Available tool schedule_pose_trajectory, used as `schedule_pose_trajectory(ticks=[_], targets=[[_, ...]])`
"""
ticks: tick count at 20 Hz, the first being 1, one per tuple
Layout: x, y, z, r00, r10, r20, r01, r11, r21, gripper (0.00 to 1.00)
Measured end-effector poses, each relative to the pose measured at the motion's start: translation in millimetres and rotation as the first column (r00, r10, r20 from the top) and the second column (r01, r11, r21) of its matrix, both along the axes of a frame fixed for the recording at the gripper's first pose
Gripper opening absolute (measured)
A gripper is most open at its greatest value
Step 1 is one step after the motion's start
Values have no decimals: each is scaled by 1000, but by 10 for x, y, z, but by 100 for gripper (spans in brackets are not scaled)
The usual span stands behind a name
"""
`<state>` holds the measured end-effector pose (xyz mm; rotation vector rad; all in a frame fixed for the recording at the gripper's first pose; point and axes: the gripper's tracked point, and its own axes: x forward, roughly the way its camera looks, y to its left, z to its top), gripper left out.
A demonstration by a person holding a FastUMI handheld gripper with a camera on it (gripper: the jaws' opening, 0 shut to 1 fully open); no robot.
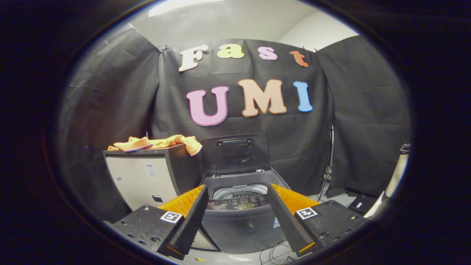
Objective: Put the clothes into the washing machine and then close the washing machine lid.
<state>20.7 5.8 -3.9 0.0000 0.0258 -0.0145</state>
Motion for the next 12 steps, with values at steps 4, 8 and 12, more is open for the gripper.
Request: schedule_pose_trajectory(ticks=[4,8,12], targets=[[313,46,92,1000,-8,-2,8,1000,-5,97],[634,152,228,1000,1,8,-1,1000,4,97],[1055,129,478,1000,-18,14,18,1000,6,97]])
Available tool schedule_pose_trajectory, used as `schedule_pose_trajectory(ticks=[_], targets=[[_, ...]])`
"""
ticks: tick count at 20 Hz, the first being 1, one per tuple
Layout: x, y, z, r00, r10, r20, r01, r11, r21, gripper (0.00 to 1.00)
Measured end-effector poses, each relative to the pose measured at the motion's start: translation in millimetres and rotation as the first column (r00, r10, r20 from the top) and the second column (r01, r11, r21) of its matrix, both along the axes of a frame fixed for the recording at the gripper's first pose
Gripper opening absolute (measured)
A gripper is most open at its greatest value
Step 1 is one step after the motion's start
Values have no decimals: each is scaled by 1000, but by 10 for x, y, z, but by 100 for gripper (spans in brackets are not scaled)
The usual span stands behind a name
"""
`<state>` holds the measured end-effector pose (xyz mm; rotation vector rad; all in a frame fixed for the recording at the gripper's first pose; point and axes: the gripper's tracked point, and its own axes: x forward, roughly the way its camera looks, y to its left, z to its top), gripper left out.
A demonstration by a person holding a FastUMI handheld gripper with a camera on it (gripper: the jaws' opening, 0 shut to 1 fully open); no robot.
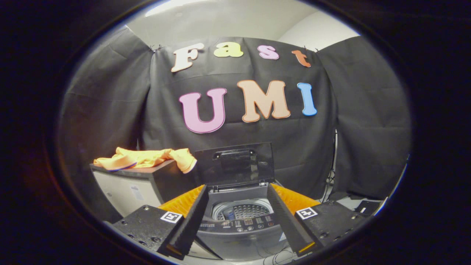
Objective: Put the clothes into the washing machine and then close the washing machine lid.
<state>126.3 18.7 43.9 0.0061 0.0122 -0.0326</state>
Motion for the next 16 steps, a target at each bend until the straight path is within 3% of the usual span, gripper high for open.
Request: schedule_pose_trajectory(ticks=[5,10,16], targets=[[425,327,278,1000,28,6,-28,1000,4,97],[713,1022,481,998,46,-34,-44,998,51,97],[1122,1936,592,983,124,-134,-115,991,74,97]])
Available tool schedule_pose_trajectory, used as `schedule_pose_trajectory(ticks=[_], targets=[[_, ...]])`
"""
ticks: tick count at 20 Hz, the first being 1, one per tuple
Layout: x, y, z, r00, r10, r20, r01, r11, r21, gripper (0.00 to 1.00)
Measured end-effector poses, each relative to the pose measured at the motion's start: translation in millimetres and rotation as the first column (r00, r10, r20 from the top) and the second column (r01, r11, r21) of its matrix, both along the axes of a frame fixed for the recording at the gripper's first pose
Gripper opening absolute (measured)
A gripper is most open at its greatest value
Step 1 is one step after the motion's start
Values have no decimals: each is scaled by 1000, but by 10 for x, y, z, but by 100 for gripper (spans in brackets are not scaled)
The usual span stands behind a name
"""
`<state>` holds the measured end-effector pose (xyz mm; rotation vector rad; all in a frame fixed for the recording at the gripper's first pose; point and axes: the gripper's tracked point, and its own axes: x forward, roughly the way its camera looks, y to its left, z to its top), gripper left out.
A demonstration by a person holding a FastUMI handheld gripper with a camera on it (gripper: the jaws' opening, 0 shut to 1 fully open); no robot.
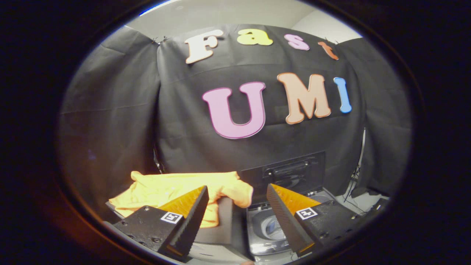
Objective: Put the clothes into the washing machine and then close the washing machine lid.
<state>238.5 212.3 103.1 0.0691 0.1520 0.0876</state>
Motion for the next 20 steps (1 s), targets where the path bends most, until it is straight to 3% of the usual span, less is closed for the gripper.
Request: schedule_pose_trajectory(ticks=[5,8,10,16,18,20], targets=[[414,622,-119,991,4,-131,5,998,66,97],[542,1103,-270,977,71,-202,-57,996,73,97],[628,1283,-361,970,98,-222,-97,995,16,97],[878,1544,-569,962,55,-267,-105,979,-174,97],[878,1536,-742,941,49,-336,-137,960,-245,97],[879,1614,-935,915,27,-403,-127,967,-223,98]])
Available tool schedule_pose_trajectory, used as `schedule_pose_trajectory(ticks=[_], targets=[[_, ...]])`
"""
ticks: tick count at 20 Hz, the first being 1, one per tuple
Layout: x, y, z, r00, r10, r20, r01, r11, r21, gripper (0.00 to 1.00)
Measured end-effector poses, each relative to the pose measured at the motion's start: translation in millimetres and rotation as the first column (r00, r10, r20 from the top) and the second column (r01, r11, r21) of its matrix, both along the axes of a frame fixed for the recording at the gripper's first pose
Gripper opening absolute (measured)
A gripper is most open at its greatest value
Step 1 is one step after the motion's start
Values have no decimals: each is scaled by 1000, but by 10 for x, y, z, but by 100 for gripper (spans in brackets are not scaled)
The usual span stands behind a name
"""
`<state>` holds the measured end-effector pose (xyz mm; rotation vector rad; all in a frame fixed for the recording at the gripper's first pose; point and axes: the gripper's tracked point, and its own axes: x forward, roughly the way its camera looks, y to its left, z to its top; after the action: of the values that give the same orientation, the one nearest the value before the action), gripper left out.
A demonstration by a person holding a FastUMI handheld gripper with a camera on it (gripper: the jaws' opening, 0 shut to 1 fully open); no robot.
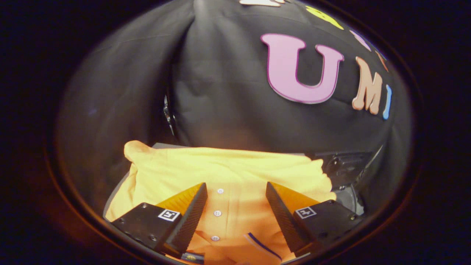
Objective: Put the clothes into the washing machine and then close the washing machine lid.
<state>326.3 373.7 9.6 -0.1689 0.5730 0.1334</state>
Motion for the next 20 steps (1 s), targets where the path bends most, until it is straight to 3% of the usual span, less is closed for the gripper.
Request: schedule_pose_trajectory(ticks=[1,5,7,11,16,20], targets=[[3,3,-69,999,8,-51,-8,1000,-7,97],[21,119,-33,996,55,-65,-53,998,34,93],[-11,177,-26,992,98,-80,-96,995,26,79],[-67,147,63,993,89,-79,-83,994,75,13],[-232,90,150,983,175,-62,-153,952,266,5],[-395,-104,505,981,191,44,-195,932,305,1]])
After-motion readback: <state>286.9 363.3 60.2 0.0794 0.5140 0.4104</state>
